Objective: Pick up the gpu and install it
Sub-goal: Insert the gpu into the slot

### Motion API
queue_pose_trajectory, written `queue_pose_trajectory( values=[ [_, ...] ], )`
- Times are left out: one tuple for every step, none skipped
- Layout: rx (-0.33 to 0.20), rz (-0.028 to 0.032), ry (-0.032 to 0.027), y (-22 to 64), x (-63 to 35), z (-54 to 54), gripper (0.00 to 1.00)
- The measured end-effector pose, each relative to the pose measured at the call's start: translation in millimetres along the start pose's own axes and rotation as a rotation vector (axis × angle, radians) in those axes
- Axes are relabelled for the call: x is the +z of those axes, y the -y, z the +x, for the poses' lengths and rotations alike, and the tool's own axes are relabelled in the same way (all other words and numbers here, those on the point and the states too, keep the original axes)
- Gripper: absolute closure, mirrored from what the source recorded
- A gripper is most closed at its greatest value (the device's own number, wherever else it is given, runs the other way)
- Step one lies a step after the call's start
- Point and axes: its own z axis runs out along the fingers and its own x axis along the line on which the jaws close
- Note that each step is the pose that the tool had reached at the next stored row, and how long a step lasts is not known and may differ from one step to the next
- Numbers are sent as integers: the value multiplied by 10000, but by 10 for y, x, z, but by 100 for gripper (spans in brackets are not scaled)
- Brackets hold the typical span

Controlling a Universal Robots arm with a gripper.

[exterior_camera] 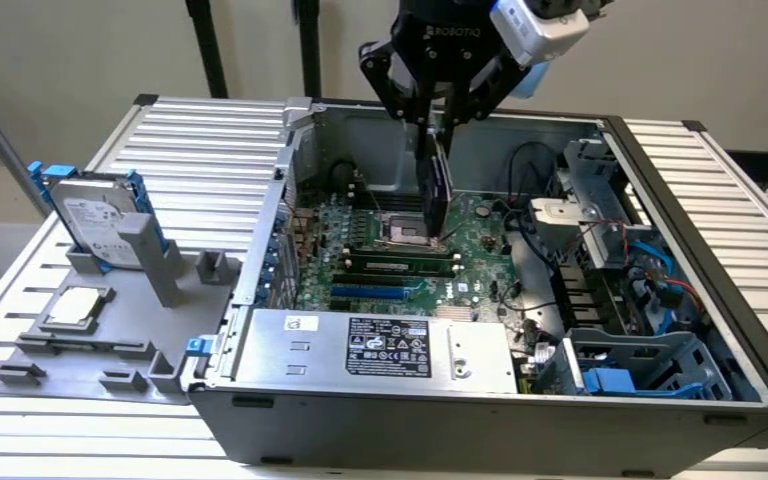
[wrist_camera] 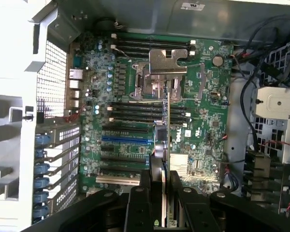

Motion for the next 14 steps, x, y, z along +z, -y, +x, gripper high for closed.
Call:
queue_pose_trajectory(
  values=[
    [-179,-2,-2,0,0,0,73],
    [-359,-4,-4,0,1,1,73],
    [-538,-8,-5,0,3,0,73],
    [-720,-11,-7,0,5,0,73],
    [-904,-15,-8,0,7,0,73],
    [-1095,-17,-10,0,9,0,73],
    [-1275,-20,-11,0,11,0,73],
    [-1455,-24,-12,0,13,0,73],
    [-1635,-26,-15,0,15,0,73],
    [-1814,-29,-16,0,18,0,73],
    [-1995,-33,-17,0,23,0,73],
    [-2174,-36,-19,0,26,0,73],
    [-2371,-38,-20,0,32,0,73],
    [-2551,-41,-23,0,38,0,73]
  ],
)
